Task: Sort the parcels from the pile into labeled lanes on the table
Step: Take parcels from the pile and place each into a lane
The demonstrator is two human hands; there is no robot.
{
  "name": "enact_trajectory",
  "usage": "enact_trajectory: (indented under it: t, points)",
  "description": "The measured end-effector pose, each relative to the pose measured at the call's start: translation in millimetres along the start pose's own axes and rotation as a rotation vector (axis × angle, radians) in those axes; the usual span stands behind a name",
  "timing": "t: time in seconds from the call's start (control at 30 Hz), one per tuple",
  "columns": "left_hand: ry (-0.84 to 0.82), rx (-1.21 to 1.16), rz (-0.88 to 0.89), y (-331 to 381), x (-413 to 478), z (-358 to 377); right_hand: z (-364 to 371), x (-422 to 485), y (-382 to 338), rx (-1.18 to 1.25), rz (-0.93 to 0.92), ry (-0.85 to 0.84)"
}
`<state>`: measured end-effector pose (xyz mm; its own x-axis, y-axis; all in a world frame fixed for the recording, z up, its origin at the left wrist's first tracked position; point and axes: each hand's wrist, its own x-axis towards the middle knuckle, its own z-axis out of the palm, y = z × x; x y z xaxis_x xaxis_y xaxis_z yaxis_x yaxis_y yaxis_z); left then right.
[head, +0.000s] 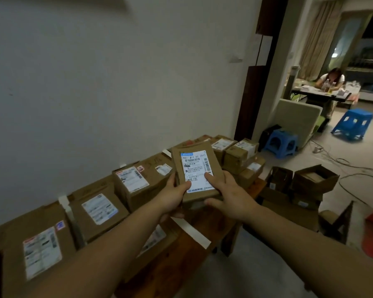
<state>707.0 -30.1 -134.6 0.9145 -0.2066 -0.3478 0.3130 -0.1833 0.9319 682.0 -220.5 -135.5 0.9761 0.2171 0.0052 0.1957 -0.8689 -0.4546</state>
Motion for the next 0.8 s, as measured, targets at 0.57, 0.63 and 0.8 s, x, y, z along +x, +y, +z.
enact_trajectory:
  t: [0.57,0.63,0.8]
  points:
    - [0.301,0.454,-0.077,6,214,-4,13,248,149,-0.141,-0.129,-0.254]
    - [0.329,0.588,-0.124,-5,235,-7,17,268,164,-0.143,-0.152,-0.304]
    - [0.379,0.923,-0.246,-29,279,-12,43,306,186,-0.130,-0.196,-0.394]
